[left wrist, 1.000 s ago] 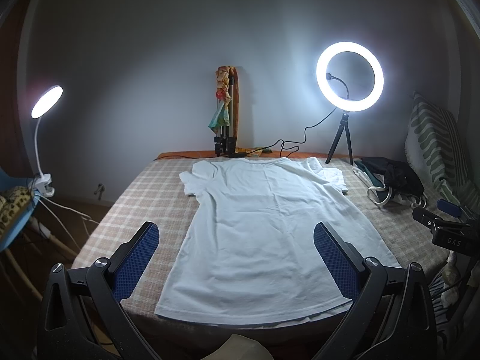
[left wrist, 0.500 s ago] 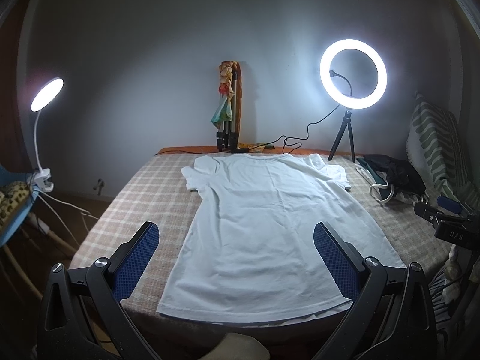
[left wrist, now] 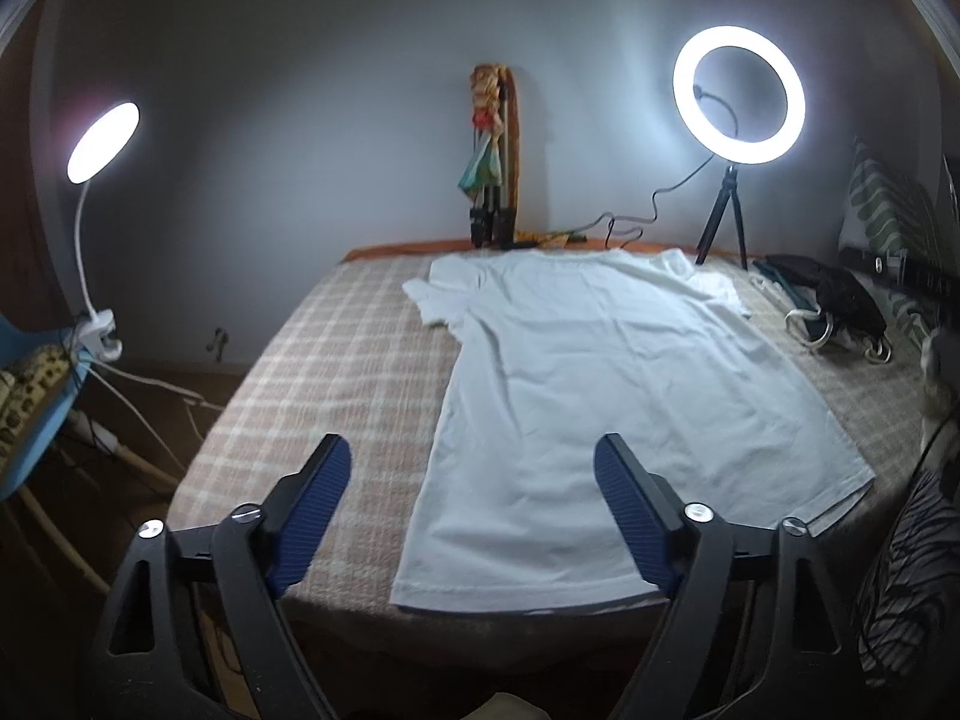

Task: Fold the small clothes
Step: 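Move left tool to the shirt hem while right tool reaches the shoulder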

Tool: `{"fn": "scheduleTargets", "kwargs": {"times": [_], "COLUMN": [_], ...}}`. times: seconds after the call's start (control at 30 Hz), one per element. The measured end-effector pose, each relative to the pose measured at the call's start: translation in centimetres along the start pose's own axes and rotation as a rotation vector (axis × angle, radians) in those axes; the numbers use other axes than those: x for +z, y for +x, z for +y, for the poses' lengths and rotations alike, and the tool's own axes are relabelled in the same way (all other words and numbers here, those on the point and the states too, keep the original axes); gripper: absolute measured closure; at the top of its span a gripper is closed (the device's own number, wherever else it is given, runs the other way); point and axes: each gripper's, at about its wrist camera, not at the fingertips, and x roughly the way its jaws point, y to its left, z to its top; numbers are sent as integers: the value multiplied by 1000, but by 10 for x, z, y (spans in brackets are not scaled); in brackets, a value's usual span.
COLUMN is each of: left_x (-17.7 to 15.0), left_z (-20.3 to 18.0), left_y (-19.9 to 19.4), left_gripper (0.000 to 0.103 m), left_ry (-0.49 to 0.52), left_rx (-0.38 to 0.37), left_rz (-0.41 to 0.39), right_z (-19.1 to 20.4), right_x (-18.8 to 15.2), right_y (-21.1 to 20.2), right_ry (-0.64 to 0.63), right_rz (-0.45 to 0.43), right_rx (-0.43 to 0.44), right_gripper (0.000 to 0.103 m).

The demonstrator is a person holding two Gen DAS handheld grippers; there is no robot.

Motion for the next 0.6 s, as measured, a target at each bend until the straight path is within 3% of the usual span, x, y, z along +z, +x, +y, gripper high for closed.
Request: {"fn": "scheduleTargets", "kwargs": {"times": [0.13, 0.6], "left_x": [-10, -36], "left_z": [16, 51], "left_y": [14, 66], "left_gripper": [32, 34], "left_ry": [-49, -201], "left_rx": [-31, -54], "left_rz": [62, 196], "right_z": [19, 107], "right_x": [20, 77], "right_y": [19, 113], "right_ry": [-44, -173], "right_rz": [-3, 82], "right_rx": [31, 212], "right_gripper": [0, 5]}}
